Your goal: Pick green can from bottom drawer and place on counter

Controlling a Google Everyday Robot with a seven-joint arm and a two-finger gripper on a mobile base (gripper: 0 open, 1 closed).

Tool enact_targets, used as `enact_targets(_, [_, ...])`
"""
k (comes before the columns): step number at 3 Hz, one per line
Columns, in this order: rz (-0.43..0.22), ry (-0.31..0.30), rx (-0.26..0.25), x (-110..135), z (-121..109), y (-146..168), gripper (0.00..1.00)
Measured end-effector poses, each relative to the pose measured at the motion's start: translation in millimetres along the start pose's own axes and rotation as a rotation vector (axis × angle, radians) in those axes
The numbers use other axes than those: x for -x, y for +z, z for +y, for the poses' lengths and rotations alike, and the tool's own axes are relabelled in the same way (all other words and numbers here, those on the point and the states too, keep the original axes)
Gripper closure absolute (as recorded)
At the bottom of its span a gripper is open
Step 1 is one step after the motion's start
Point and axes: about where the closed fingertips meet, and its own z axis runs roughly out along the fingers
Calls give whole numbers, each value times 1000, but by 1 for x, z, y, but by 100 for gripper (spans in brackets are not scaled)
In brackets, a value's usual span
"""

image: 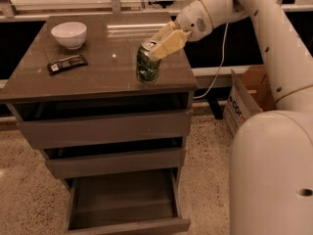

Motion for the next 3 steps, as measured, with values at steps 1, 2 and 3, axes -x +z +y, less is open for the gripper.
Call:
enact_targets(1, [78,120,-128,-5,-27,-12,99])
enact_targets(2, [120,208,-198,-20,-42,-18,77])
enact_targets(3, [112,208,-200,-19,-47,-14,46])
